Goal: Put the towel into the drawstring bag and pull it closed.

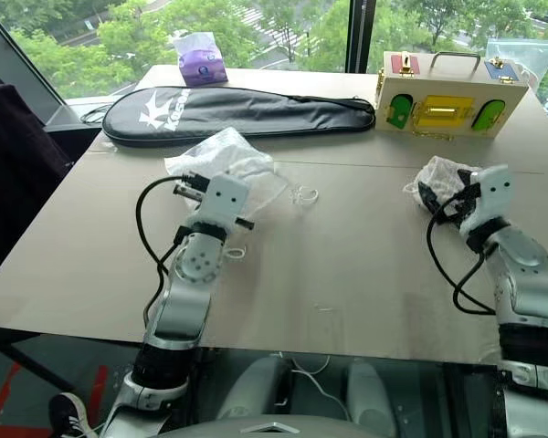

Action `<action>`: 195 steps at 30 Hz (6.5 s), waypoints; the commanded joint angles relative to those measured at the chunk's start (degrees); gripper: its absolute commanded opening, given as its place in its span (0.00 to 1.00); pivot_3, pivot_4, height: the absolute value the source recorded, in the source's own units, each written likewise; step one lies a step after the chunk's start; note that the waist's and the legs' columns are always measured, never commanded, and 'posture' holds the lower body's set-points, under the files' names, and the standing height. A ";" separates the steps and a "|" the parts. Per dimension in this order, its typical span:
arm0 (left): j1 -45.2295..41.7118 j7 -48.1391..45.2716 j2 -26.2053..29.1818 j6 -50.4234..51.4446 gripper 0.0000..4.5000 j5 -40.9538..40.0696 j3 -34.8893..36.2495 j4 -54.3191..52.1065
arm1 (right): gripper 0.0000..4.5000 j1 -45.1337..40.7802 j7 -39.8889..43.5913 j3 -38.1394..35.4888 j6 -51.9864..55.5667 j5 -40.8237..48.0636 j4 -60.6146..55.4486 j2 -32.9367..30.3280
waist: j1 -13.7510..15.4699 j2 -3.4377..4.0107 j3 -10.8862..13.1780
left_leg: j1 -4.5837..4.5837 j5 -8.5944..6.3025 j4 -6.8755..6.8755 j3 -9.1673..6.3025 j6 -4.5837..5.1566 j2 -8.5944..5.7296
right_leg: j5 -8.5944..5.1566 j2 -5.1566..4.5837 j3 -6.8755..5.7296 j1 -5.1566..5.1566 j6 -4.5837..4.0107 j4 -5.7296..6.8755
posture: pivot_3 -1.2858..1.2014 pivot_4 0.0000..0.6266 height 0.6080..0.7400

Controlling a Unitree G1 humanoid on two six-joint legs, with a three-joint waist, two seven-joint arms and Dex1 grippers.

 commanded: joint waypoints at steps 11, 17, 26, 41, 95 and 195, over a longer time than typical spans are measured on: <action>-10.11 -10.24 1.74 19.20 0.00 -6.40 3.22 -2.59 | 1.00 -20.36 2.48 -4.83 22.67 4.73 30.79 -4.11 | -1.16 0.00 0.02 | -0.02 0.00 -0.07 0.07 0.01 0.05 | 0.00 0.10 0.07 -0.05 0.00 -0.01 | 0.52 0.24 1.00; -13.77 -9.64 -1.46 26.38 0.00 -11.80 7.94 -1.72 | 1.00 -20.97 8.16 -3.22 28.62 6.35 34.27 -1.19 | -1.77 -0.03 0.03 | -0.01 0.00 -0.07 0.06 0.01 0.07 | 0.00 0.11 0.07 -0.05 0.01 -0.02 | 0.52 0.24 1.00; -17.13 -11.74 -1.20 27.61 0.00 -18.44 8.89 -0.45 | 0.42 -21.74 11.73 -1.36 23.87 3.86 35.48 3.12 | -3.59 -0.19 -0.01 | 0.12 -0.01 -0.06 0.12 -0.01 0.20 | 0.01 0.25 0.19 -0.01 0.01 0.07 | 0.52 0.24 1.00; -21.24 -19.42 5.45 20.72 0.00 -32.42 14.03 7.32 | 0.01 -14.63 3.83 -8.36 56.32 42.12 -15.26 18.18 | -2.54 -0.06 0.11 | -0.20 -0.02 -0.14 -0.02 -0.04 0.18 | 0.02 -0.09 0.08 -0.38 0.01 0.08 | 0.52 0.24 1.00; -19.68 -16.62 4.28 32.97 0.00 -51.52 12.10 0.43 | 0.01 -8.38 -14.64 30.24 28.17 20.63 -17.66 31.33 | -2.64 -0.03 0.16 | -0.19 0.14 -0.29 0.11 -0.26 0.06 | 0.00 0.16 0.24 -0.63 0.00 0.23 | 0.52 0.24 1.00; -20.80 -14.54 4.34 21.66 0.00 -48.67 8.02 7.51 | 0.64 4.22 1.98 23.39 -7.54 -16.25 -17.81 7.47 | -1.31 -0.32 0.46 | -0.11 0.29 -0.12 -0.07 -0.49 0.07 | 0.00 0.17 0.09 -0.33 0.00 0.07 | 0.52 0.24 1.00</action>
